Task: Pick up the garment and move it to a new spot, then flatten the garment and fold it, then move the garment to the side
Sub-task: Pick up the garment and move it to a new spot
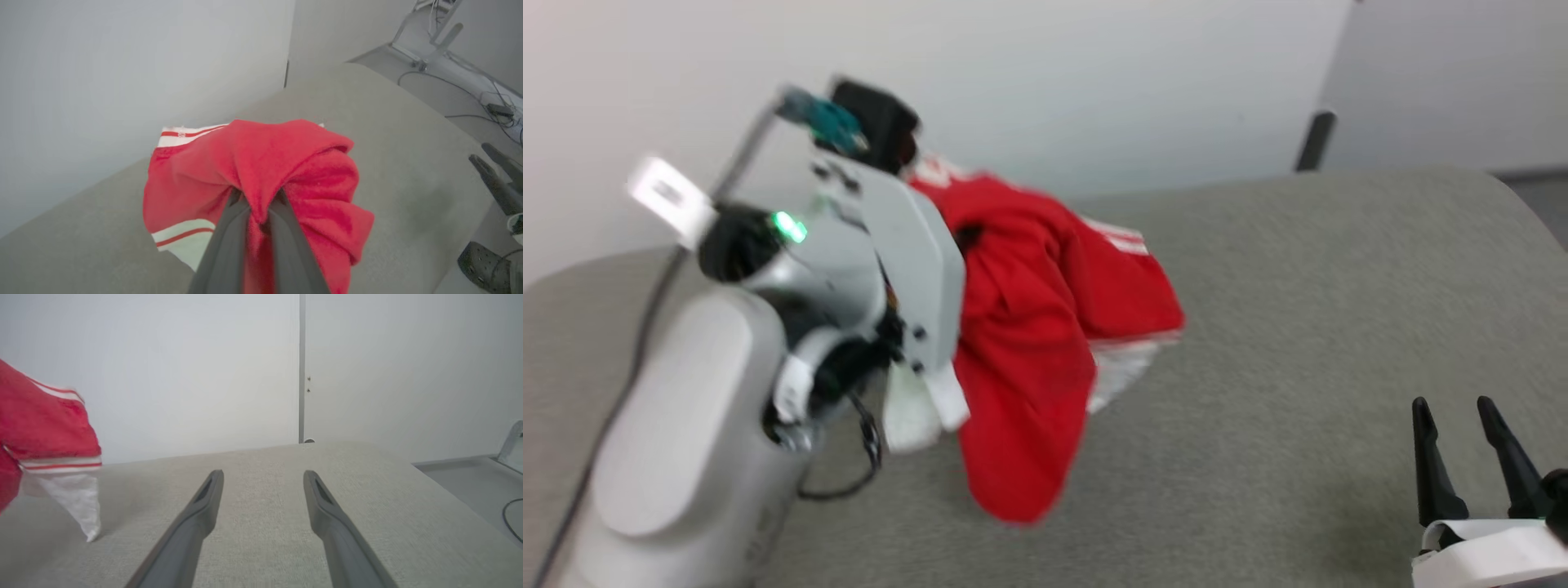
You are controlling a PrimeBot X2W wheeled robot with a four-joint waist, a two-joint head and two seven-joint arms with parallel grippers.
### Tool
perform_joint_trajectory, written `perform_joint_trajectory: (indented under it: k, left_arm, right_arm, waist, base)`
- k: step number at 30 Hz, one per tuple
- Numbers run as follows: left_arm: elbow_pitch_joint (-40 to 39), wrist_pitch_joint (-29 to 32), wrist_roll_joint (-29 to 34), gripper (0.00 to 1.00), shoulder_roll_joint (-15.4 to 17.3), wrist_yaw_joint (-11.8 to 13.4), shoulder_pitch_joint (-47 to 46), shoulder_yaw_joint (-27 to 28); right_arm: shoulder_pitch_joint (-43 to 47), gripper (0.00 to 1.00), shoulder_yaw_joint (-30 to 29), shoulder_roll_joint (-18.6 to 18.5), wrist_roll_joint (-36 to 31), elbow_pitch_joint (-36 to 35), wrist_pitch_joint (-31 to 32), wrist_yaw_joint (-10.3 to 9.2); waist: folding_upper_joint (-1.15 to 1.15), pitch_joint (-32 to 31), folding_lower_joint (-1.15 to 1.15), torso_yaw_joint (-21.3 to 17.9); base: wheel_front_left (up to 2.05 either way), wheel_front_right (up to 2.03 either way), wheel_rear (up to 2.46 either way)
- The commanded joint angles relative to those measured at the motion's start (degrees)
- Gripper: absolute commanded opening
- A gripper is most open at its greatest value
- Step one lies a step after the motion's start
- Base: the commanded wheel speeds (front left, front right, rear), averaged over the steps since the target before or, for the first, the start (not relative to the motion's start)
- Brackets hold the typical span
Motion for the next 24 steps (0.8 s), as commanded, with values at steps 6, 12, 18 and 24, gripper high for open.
perform_joint_trajectory:
  k: [6, 12, 18, 24]
  left_arm:
    - [3.4, 0.7, 0.8, 0.00, 0.0, 0.0, 5.3, -3.3]
    - [9.9, 0.9, 0.9, 0.00, 0.6, -1.2, 9.1, -5.7]
    - [14.9, 1.9, 0.0, 0.00, 0.7, -2.7, 10.0, -7.2]
    - [16.7, 1.4, -1.0, 1.00, -0.1, -4.4, 8.1, -7.4]
  right_arm:
    - [-0.8, 1.00, 0.0, 3.3, -0.8, -0.4, -0.1, 0.00]
    - [-1.9, 1.00, 1.0, 5.3, -1.0, 0.3, -0.1, 0.00]
    - [-2.5, 1.00, 1.4, 6.2, -1.1, 0.9, -0.1, 0.00]
    - [-2.5, 1.00, 1.9, 6.0, -1.2, 1.7, -0.1, 0.00]
  waist:
    - [0.00, 7.0, 0.00, -7.8]
    - [0.00, 8.8, 0.00, -9.8]
    - [0.00, 8.9, 0.00, -9.2]
    - [0.00, 6.9, 0.00, -6.9]
  base:
    - [0.00, 0.00, 0.00]
    - [0.00, 0.00, 0.00]
    - [0.00, 0.00, 0.00]
    - [0.00, 0.00, 0.00]
